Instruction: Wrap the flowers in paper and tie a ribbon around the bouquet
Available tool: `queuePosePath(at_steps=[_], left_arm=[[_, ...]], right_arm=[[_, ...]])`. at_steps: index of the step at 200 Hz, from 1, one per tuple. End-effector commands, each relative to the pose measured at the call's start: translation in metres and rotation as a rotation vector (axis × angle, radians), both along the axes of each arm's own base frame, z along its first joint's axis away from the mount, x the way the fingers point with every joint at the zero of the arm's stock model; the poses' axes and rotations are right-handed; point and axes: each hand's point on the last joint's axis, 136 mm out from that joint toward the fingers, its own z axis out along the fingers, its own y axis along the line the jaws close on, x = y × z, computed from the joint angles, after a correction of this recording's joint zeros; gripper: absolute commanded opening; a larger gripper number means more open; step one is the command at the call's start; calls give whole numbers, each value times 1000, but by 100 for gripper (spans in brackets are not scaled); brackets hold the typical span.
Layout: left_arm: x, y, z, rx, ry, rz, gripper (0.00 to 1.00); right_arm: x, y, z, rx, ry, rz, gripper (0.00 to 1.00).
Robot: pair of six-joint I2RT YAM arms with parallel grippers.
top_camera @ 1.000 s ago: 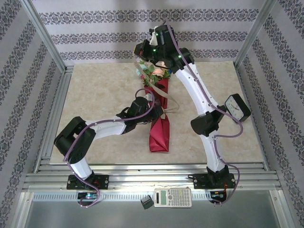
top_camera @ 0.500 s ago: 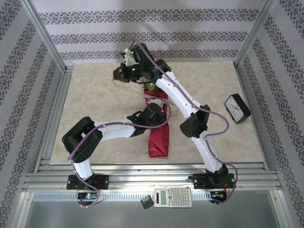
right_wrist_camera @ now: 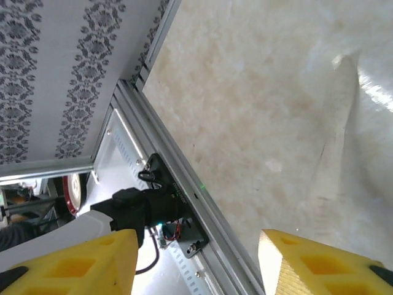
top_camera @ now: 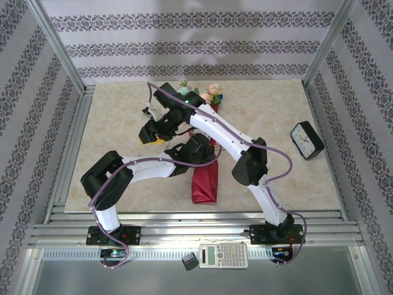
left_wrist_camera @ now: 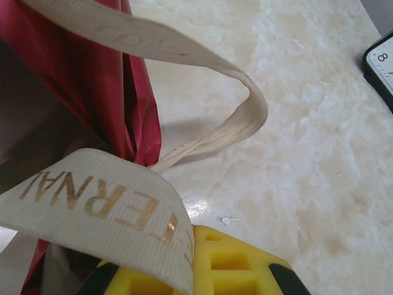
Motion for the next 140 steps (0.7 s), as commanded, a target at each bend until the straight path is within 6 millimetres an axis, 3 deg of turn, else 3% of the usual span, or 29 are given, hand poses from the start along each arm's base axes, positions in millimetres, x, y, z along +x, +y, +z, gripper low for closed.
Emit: queuePosePath(at_steps=[1, 45, 85, 112, 126, 140], left_arm=[[-3, -3, 6, 16, 0, -24, 0], [-5, -8, 16, -46, 24, -42, 0], [-12, -7, 22, -117, 63, -55, 0], [-14, -5, 43, -185, 63, -50, 0], [-13, -5, 51, -242, 97, -52, 0], [-10, 0, 50, -298, 171, -36, 0]], right_arm=[[32, -31, 70, 84, -153, -113, 57], [80, -74, 109, 102, -234, -334, 58], [114, -155, 89, -68, -220, -650, 48], [108, -211, 70, -123, -199, -863, 45], [93, -241, 63, -136, -228, -981, 43], [71, -257, 62, -119, -307, -1040, 42]])
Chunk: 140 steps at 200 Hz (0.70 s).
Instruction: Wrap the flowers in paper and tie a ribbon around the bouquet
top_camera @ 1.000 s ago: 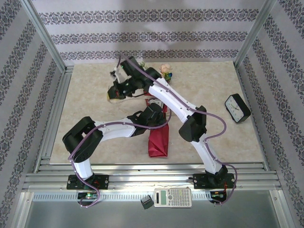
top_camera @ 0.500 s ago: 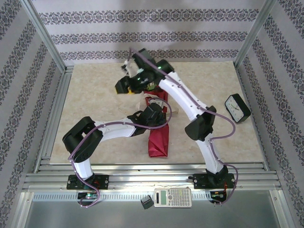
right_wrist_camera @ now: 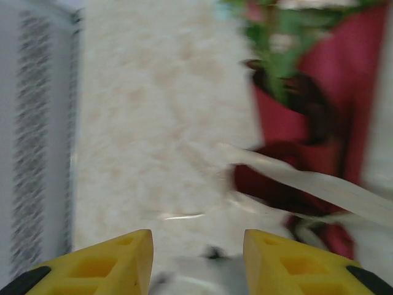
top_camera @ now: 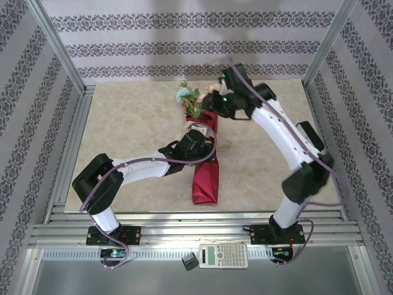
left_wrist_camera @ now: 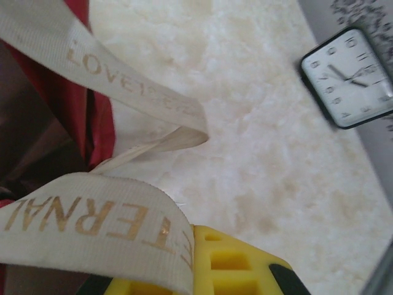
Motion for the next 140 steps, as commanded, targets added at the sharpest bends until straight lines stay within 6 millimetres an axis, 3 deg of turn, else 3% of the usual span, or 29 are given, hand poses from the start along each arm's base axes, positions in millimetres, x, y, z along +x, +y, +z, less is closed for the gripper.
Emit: queuePosePath(at_steps=[1, 15, 39, 69, 103, 121, 140], left_arm=[[3, 7, 15, -123, 104, 17, 0], [10, 16, 13, -188, 198, 34, 0], [25, 31, 10, -314, 373, 63, 0], [42, 41, 13, -468, 559, 44, 0], [57, 52, 9, -553, 719, 23, 0], [65, 57, 6, -578, 758, 15, 0], [73, 67, 0, -577, 787, 28, 0]], right_arm=[[-15, -34, 24, 4, -180, -197, 42], [-41, -40, 17, -64, -234, -201, 42], [-80, -21, -16, -171, -223, -121, 44], [-114, 43, -50, -191, -276, 17, 52], [-125, 131, -84, -203, -322, 157, 62], [-120, 161, -114, -220, -289, 170, 63], [-108, 172, -141, -241, -298, 113, 64]])
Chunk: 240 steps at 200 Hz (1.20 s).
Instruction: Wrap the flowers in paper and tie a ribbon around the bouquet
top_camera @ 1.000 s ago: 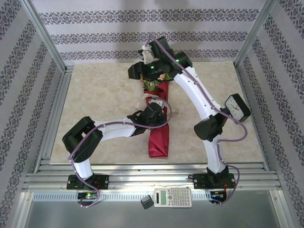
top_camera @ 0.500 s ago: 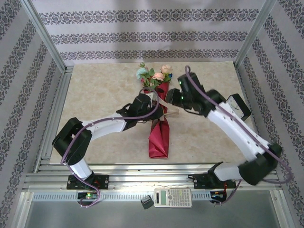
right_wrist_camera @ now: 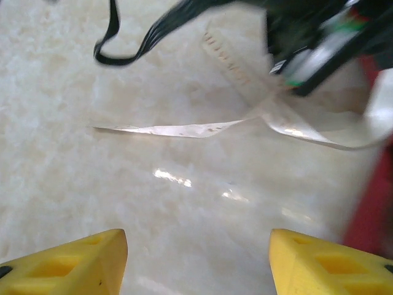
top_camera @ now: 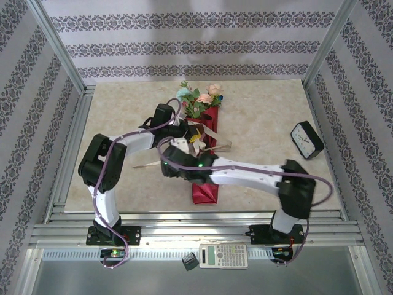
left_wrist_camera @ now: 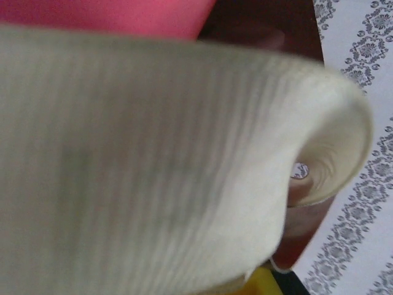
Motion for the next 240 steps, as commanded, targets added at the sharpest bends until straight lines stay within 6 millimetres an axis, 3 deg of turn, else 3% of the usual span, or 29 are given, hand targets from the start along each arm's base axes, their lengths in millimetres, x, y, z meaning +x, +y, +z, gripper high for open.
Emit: queuePosePath(at_steps=[1, 40, 78, 123, 149, 191, 212, 240], left_arm=[[4, 5, 11, -74, 61, -42, 0], [21, 15, 13, -104, 66, -6, 0], [30, 15, 11, -127, 75, 4, 0], [35, 17, 8, -131, 86, 10, 0], [36, 17, 7, -134, 90, 8, 0], [40, 17, 7, -150, 95, 12, 0], [42, 18, 6, -151, 97, 15, 0], [42, 19, 7, -158, 96, 14, 0]], right_arm=[[25, 20, -1, 62, -85, -99, 64], [52, 34, -44, 43, -67, -219, 65], [74, 24, -89, 24, 5, -345, 66], [93, 27, -99, 34, 7, -370, 67], [94, 30, -103, 25, 22, -380, 68], [90, 28, -128, -99, 98, -398, 68], [83, 25, -144, -179, 159, -403, 63], [77, 25, -160, -174, 204, -412, 48]])
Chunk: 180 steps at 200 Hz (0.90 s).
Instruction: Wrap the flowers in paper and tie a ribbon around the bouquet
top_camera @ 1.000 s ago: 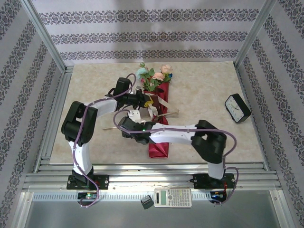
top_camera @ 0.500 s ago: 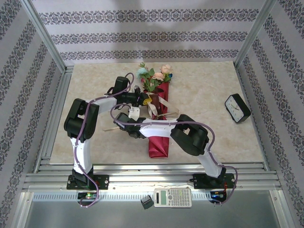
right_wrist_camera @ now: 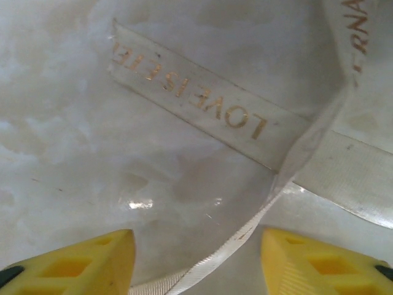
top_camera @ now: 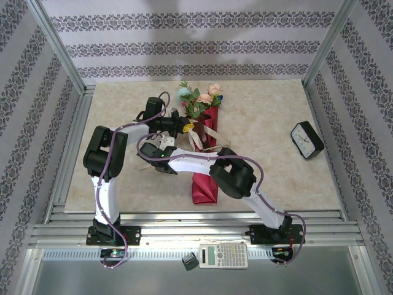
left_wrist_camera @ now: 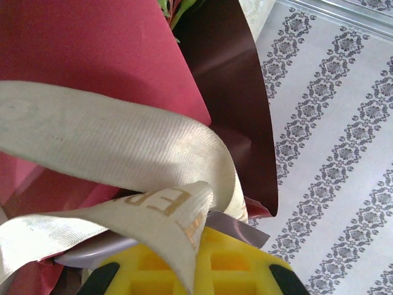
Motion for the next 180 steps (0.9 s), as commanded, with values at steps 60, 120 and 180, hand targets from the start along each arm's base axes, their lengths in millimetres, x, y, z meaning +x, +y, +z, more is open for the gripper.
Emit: queuePosePath(at_steps=[60, 120, 180], left_arm=[[-5, -8, 12, -45, -4, -42, 0], [-2, -6, 21, -52, -15, -28, 0], [-1, -6, 32, -74, -30, -14, 0]], right_arm=[[-7, -4, -6, -13, 68, 47, 0], [-40, 0, 76, 183, 16, 236, 0], [-98, -36, 94, 357, 128, 424, 0]])
